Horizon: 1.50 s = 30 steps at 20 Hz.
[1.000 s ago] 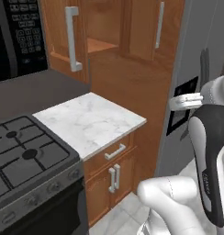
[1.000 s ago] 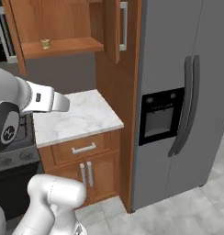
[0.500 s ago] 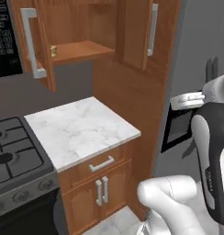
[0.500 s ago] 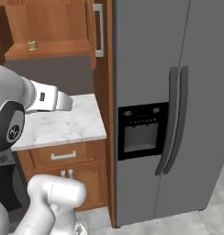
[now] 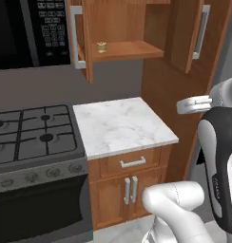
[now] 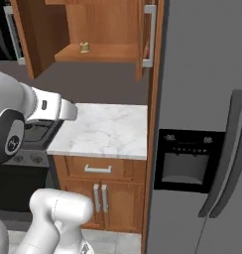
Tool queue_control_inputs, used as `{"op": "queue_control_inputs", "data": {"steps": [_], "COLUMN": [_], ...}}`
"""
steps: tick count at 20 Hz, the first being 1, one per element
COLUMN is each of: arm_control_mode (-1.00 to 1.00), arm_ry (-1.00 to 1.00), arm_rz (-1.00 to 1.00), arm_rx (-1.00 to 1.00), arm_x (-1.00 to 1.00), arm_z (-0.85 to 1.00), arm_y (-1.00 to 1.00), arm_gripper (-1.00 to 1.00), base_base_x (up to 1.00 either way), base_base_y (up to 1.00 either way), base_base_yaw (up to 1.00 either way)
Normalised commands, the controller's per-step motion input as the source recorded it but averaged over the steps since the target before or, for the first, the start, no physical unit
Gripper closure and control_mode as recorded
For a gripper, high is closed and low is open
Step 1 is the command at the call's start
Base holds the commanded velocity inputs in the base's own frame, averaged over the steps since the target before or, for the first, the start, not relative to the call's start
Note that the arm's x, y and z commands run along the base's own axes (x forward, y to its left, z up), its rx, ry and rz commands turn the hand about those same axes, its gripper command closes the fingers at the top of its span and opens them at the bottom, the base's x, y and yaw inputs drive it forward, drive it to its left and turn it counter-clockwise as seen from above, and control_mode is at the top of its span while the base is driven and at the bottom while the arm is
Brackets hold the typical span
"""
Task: Get the candle and the liquor from the cabinet and move them to the dining counter.
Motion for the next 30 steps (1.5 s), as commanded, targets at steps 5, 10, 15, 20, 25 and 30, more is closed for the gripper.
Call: {"op": "queue_control_inputs", "data": {"steps": [5, 10, 15, 20, 25, 30], "arm_control_mode": [1.0, 1.0, 1.0, 1.0, 1.0, 1.0], "arm_ry": [0.0, 0.0, 0.0, 0.0, 0.0, 0.0], "arm_rz": [0.0, 0.0, 0.0, 0.0, 0.0, 0.0], "arm_rx": [0.0, 0.0, 0.0, 0.0, 0.0, 0.0], "arm_x": [0.0, 0.0, 0.0, 0.0, 0.0, 0.0], "arm_z": [0.0, 0.0, 0.0, 0.0, 0.0, 0.0], "arm_y": [0.0, 0.0, 0.0, 0.0, 0.0, 0.0], "arm_gripper": [-1.0, -1.0, -1.0, -1.0, -1.0, -1.0], "base_base_x": [0.38, 0.44, 0.32, 0.42, 0.26, 0.01], "base_base_y": [-0.14, -0.13, 0.0, -0.03, -0.13, 0.0], "base_base_yaw": [0.48, 0.21, 0.02, 0.0, 0.0, 0.0]}}
